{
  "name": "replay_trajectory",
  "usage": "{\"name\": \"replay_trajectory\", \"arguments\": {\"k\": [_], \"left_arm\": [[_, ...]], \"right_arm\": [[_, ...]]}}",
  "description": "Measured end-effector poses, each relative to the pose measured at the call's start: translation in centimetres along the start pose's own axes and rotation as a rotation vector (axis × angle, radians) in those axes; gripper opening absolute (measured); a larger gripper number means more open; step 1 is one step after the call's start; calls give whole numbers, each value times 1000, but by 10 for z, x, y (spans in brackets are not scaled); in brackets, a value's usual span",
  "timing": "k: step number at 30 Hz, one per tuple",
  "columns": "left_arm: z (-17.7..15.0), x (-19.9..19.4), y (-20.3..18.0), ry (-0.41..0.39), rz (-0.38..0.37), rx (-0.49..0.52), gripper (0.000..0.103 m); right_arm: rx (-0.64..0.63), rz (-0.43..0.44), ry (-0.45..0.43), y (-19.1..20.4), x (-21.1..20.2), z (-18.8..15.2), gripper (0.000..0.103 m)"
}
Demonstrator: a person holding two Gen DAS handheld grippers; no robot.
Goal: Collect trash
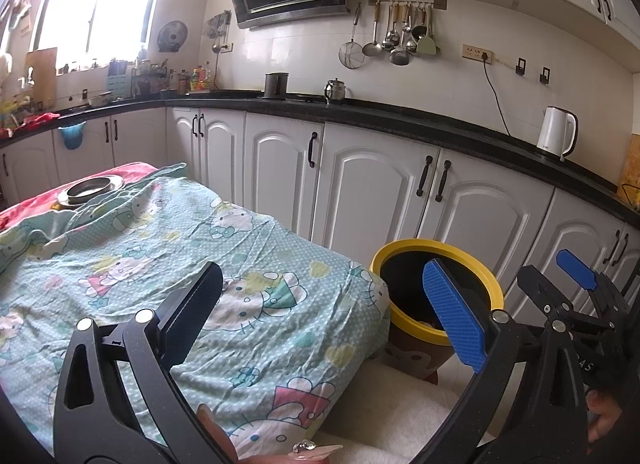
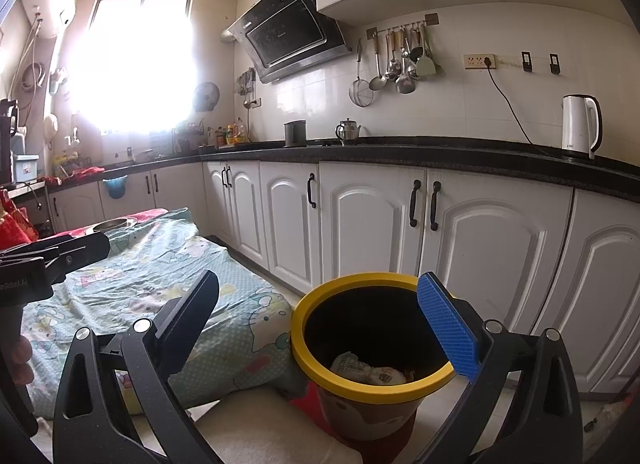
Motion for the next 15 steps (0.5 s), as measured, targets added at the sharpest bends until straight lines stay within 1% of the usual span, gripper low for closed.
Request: {"name": "replay_trajectory", "arguments": {"k": [15], "left_arm": [[-1, 1, 0, 6, 3, -2, 92]], "right_arm": [[1, -4, 5, 1, 1, 0, 97]]}}
Point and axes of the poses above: each gripper's, at about its wrist camera, not at the fingertips, and x roughly the way its jaws point, y to its left, z to its top, the point moved 9 cm from there along x, roughly the way its jaws point, and after that the axes turned 5 degrees about y, right-handed, at the moved point
